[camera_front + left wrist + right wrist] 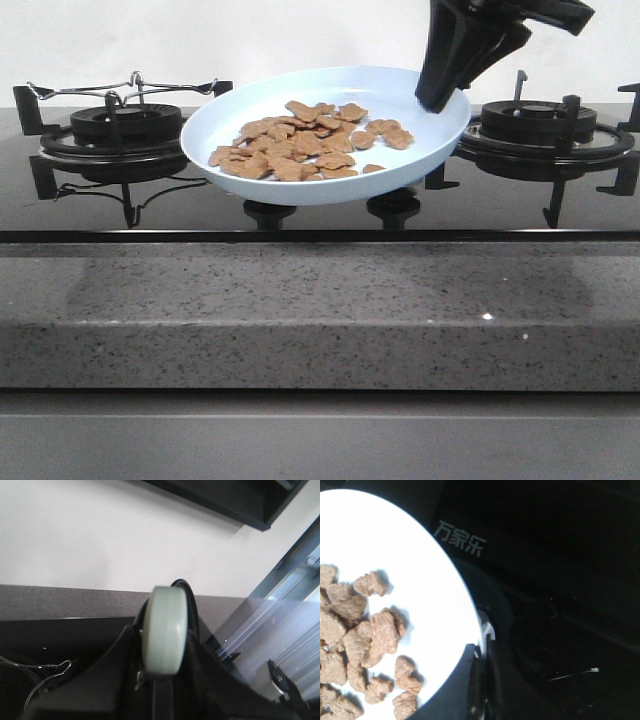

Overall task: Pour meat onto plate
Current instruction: 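Return the empty pan to its burner with the left gripper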

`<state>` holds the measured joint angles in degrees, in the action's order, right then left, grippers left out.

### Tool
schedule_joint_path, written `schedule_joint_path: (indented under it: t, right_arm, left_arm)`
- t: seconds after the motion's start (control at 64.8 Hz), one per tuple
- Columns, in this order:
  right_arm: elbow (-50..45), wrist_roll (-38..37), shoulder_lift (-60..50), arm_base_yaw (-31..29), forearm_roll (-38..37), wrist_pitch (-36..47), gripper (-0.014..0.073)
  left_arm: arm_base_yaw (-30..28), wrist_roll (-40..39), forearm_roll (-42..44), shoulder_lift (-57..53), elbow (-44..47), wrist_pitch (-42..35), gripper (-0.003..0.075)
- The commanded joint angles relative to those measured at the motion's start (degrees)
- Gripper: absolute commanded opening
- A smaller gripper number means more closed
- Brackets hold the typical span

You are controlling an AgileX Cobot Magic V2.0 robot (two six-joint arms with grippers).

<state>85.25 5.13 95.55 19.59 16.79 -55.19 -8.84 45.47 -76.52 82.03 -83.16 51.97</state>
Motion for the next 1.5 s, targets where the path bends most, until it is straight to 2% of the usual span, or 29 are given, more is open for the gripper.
schedule_joint_path:
  t: [0.0, 0.139, 0.278, 0.679, 0.926, 1.018, 1.142, 1.249, 1.404, 1.481]
  right_arm:
    - [1.35, 0.39, -2.95, -0.19, 1.47, 1.98, -0.0069]
    - [1.35, 0.39, -2.95, -0.19, 1.47, 1.98, -0.0069]
    - [1.35, 0.39, -2.95, -0.19, 1.47, 1.98, -0.0069]
    - [1.35, 0.39, -2.95, -0.19, 1.47, 1.86, -0.0069]
    - [1.35, 0.39, -2.95, -0.19, 1.47, 1.81, -0.0069]
    - [1.35, 0.39, -2.95, -0.19, 1.47, 1.81, -0.0069]
    - [1.35, 0.39, -2.95, -0.19, 1.47, 1.81, -0.0069]
    - [1.35, 0.39, -2.95, -0.19, 1.47, 1.81, -0.0069]
    - [1.35, 0.39, -2.95, -0.19, 1.47, 1.81, -0.0069]
    - [1.35, 0.39, -2.95, -0.19, 1.47, 1.81, -0.0069]
  left_arm:
    - [-4.56, -0.19, -13.61, 2.30, -2.12, 4.79, -0.0020]
    - [-9.49, -5.15, -18.42, 9.11, -2.12, 8.37, -0.0020]
    - [-11.69, -11.58, -18.71, 15.44, -2.12, 8.64, -0.0020]
    - [-12.27, -13.23, -19.31, 24.56, -2.12, 7.89, -0.0020]
    - [-12.27, -15.04, -16.55, 25.51, -2.12, 7.11, -0.0020]
    - [-12.27, -18.89, -13.31, 25.51, -2.12, 5.63, -0.0020]
    - [-12.27, -19.00, -9.47, 25.51, -2.12, 5.21, -0.0015]
    - [-12.27, -19.00, -8.66, 25.51, -2.12, 6.41, 0.0069]
    - [-12.27, -18.79, -8.08, 25.51, -2.12, 8.23, 0.0283]
    - [-12.27, -18.79, -7.65, 25.51, -2.12, 9.20, 0.0351]
